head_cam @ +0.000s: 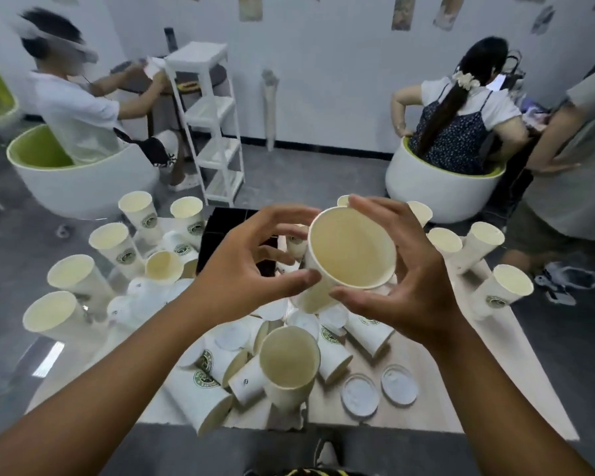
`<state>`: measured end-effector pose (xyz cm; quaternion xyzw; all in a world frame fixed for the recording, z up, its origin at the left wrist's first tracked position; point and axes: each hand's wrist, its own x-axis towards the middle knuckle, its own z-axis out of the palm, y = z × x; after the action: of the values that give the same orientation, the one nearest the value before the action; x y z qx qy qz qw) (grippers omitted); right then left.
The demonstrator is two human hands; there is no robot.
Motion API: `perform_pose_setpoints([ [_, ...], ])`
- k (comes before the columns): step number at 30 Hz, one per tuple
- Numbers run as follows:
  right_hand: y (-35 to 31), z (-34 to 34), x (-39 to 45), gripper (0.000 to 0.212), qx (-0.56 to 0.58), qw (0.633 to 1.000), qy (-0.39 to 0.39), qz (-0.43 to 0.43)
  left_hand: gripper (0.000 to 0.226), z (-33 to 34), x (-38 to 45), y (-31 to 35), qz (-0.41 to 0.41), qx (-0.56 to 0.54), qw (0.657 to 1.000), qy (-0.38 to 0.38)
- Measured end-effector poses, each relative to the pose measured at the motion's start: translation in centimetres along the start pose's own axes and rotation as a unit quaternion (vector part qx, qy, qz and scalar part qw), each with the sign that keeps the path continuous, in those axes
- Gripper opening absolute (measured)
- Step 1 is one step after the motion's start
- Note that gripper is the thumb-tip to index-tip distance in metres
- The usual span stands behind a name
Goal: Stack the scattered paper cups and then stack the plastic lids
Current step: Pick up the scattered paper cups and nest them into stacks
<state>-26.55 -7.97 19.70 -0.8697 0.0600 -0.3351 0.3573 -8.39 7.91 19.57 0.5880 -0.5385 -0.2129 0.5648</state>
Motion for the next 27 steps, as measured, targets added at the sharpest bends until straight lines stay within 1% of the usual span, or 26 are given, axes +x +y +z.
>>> perform_pose_setpoints([
  [5,-2.1,2.0,-0.7,0.090,0.016,1.000,-0.010,0.018,0.060,-1.3,-2.8,-0.1,0.000,-0.031,0.999,0.007],
  [11,-2.9,4.6,-2.3,0.088,-0.002,0.998,-0.026,0.055,0.061,-1.6,-5.7,-2.2,-0.024,-0.062,0.998,0.007],
  [15,-2.7,5.7,-4.2,0.090,0.029,0.994,-0.015,0.107,0.055,-0.8,-7.3,-4.2,-0.052,-0.049,0.997,0.002],
  [19,-2.2,6.5,-5.5,0.093,0.021,0.989,-0.018,0.145,0.056,-0.2,-8.1,-5.6,-0.075,-0.057,0.996,-0.001],
  [23,-0.9,7.7,-6.4,0.096,0.001,0.985,-0.052,0.162,0.059,0.3,-9.1,-7.0,-0.095,-0.031,0.995,-0.001],
  [27,1.6,9.8,-8.5,0.094,-0.010,0.976,-0.087,0.198,0.066,0.6,-10.2,-8.5,-0.130,0.008,0.991,-0.010],
])
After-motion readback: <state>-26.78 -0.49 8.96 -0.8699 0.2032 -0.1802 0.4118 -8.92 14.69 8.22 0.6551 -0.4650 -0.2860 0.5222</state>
